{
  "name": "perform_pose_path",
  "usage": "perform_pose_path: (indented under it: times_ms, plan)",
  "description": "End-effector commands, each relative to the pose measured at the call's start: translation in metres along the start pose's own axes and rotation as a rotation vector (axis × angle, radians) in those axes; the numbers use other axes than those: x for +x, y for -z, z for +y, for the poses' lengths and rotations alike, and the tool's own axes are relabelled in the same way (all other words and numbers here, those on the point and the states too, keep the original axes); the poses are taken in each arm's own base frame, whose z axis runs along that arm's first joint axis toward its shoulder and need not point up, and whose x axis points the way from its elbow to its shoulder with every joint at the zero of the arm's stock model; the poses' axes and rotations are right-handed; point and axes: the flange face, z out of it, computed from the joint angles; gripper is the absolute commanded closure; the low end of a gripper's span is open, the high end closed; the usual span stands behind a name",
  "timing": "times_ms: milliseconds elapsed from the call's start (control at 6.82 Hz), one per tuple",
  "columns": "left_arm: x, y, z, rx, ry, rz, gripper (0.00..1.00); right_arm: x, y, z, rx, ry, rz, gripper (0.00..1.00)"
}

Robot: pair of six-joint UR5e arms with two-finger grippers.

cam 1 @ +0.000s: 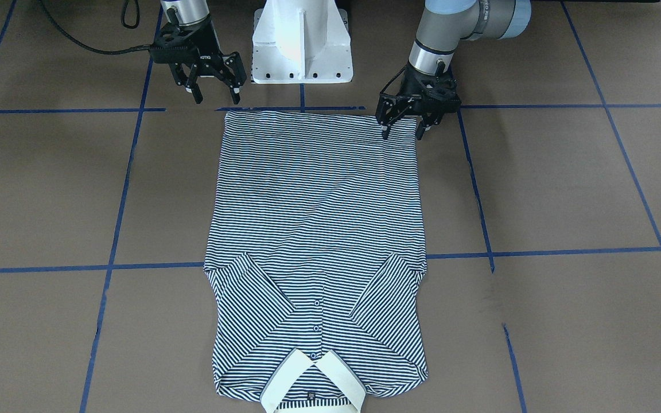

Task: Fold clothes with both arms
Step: 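Move both grippers to the hem corners nearest the robot, then grasp the two hem corners with the left and right grippers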

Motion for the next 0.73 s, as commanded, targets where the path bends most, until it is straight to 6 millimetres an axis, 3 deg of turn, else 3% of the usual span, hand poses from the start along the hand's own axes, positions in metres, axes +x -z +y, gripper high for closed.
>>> perform_pose_path:
  times_ms: [0, 587]
  plan:
    - [-0.015, -0.013, 0.033, -0.047, -0.002, -0.038, 0.4, 0.0, -0.001, 0.006, 0.004, 0.0, 0.001, 0.09]
    - [-0.026, -0.023, 0.056, -0.082, -0.029, -0.067, 0.47, 0.001, -0.003, 0.007, 0.006, 0.001, 0.006, 0.08]
